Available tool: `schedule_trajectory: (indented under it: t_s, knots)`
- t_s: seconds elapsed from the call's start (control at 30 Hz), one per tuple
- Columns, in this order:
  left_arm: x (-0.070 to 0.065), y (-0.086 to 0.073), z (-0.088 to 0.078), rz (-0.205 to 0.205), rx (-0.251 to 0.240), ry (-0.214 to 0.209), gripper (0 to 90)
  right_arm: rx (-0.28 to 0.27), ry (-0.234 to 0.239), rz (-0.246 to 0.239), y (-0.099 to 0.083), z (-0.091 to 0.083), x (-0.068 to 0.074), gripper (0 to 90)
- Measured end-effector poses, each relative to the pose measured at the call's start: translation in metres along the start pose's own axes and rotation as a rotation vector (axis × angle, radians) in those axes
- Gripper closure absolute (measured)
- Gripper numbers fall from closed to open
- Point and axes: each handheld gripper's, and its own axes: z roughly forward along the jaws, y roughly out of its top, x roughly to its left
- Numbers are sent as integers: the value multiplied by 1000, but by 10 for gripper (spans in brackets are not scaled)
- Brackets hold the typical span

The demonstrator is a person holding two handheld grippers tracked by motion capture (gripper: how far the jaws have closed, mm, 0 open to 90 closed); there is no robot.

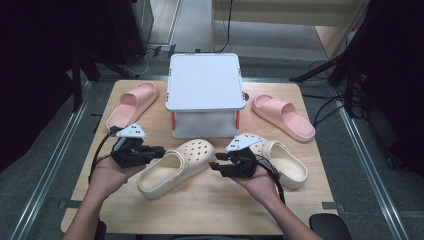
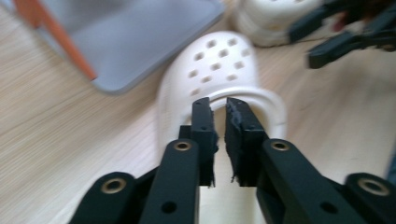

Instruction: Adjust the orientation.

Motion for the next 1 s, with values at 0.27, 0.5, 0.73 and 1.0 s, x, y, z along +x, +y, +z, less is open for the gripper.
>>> schedule_trajectory:
  t_s: [0.27, 0.5, 0.73, 1.0]
  knots:
    - [32, -13, 25, -83, 52, -7, 865, 41, 20, -7, -2, 19, 11, 864]
    - [33, -18, 40, -86, 75, -14, 872, 70, -11, -21, -3, 36, 13, 883]
    - [32, -22, 38, -109, 68, -36, 887, 75, -35, -3, -3, 39, 4, 882]
    - [23, -27, 38, -111, 75, -56, 891, 79, -52, 3, -1, 41, -2, 883]
